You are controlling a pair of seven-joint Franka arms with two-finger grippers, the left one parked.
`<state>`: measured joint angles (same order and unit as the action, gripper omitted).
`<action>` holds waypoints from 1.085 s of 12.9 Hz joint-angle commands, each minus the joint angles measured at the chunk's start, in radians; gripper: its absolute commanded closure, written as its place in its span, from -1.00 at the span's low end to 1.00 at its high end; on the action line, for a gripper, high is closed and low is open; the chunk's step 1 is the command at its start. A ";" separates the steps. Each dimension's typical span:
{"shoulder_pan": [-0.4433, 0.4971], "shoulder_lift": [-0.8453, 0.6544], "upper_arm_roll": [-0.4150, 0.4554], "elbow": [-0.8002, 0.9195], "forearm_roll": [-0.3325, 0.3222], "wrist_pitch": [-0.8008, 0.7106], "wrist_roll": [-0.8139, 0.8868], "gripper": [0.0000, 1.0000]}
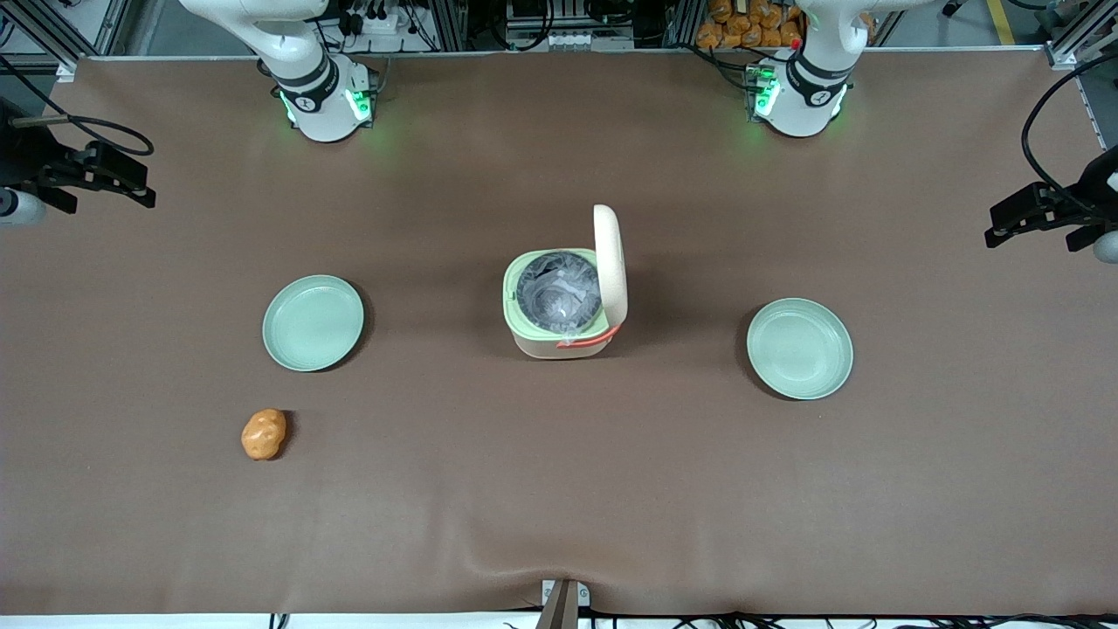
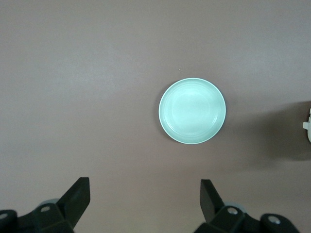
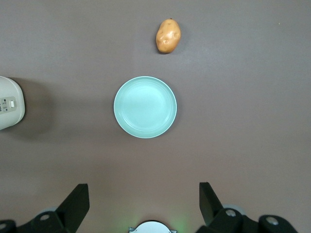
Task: Press rice cooker button with right arm
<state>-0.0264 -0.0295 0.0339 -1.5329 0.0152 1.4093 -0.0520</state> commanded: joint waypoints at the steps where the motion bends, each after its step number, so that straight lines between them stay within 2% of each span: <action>1: -0.018 -0.032 0.017 -0.038 -0.008 0.016 -0.014 -1.00; 10: -0.010 -0.072 0.021 -0.056 -0.005 0.031 -0.023 -1.00; 14: -0.010 -0.124 0.021 -0.174 -0.004 0.118 -0.029 -1.00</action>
<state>-0.0264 -0.0770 0.0470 -1.6040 0.0148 1.4785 -0.0662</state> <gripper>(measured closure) 0.000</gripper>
